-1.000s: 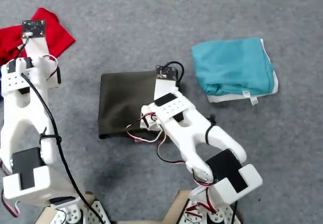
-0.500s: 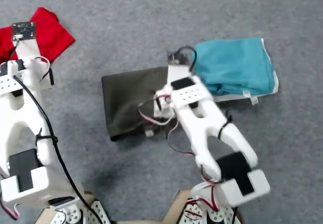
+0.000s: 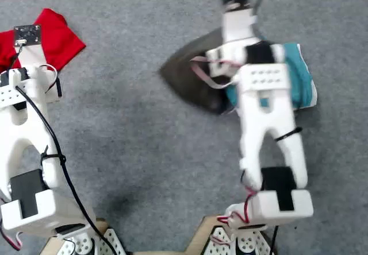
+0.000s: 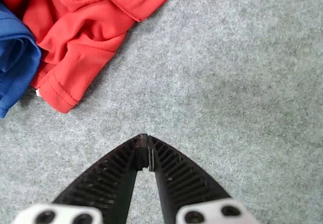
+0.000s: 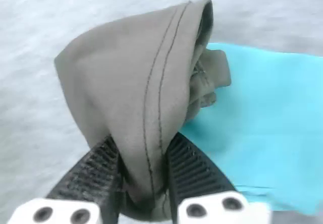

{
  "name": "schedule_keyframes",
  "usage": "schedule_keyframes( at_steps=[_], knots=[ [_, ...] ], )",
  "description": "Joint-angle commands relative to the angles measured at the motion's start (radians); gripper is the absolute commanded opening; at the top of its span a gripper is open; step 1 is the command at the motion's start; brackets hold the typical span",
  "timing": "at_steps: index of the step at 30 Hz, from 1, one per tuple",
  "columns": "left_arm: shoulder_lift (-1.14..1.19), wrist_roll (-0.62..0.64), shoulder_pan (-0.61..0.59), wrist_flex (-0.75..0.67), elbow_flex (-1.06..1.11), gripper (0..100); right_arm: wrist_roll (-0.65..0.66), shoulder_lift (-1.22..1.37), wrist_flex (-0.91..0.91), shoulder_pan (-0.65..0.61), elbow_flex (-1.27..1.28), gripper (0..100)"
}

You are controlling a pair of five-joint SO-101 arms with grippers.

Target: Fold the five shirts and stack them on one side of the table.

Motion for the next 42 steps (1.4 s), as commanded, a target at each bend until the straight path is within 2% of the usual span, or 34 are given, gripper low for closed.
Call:
schedule_keyframes(
  at_steps=[1, 8, 17, 19, 24, 27, 31, 36, 37, 39, 42],
  knots=[
    [-0.049, -0.005, -0.008, -0.006, -0.001, 3, 0.075, 0.070, 0.040, 0.163, -0.150, 1.5],
    [-0.049, -0.005, 0.001, -0.006, -0.005, 3, 0.141, 0.243, 0.140, 0.397, -0.378, 1.5],
    [-0.049, -0.005, -0.007, -0.008, -0.005, 3, 0.166, 0.390, 0.265, 0.460, -0.530, 1.9],
    [-0.049, -0.006, -0.008, -0.006, -0.005, 3, 0.178, 0.400, 0.325, 0.450, -0.541, 7.8],
    [-0.051, -0.006, -0.010, -0.006, -0.005, 3, 0.180, 0.394, 0.347, 0.446, -0.575, 32.9],
    [-0.051, -0.006, -0.047, -0.002, -0.024, 4, 0.172, 0.394, 0.347, 0.448, -0.641, 37.8],
    [-0.040, 0.003, -0.160, 0.068, -0.125, 17, 0.140, 0.394, 0.348, 0.448, -0.743, 31.9],
    [-0.017, 0.002, -0.263, 0.037, -0.183, 22, 0.104, 0.400, 0.393, 0.420, -0.820, 2.1],
    [0.006, 0.002, -0.266, 0.021, -0.193, 23, 0.101, 0.400, 0.414, 0.411, -0.822, 1.4],
    [0.075, 0.002, -0.266, -0.005, -0.219, 24, 0.095, 0.400, 0.454, 0.399, -0.829, 6.3],
    [0.233, 0.020, -0.268, -0.018, -0.332, 24, 0.060, 0.394, 0.468, 0.382, -0.831, 5.7]
  ],
)
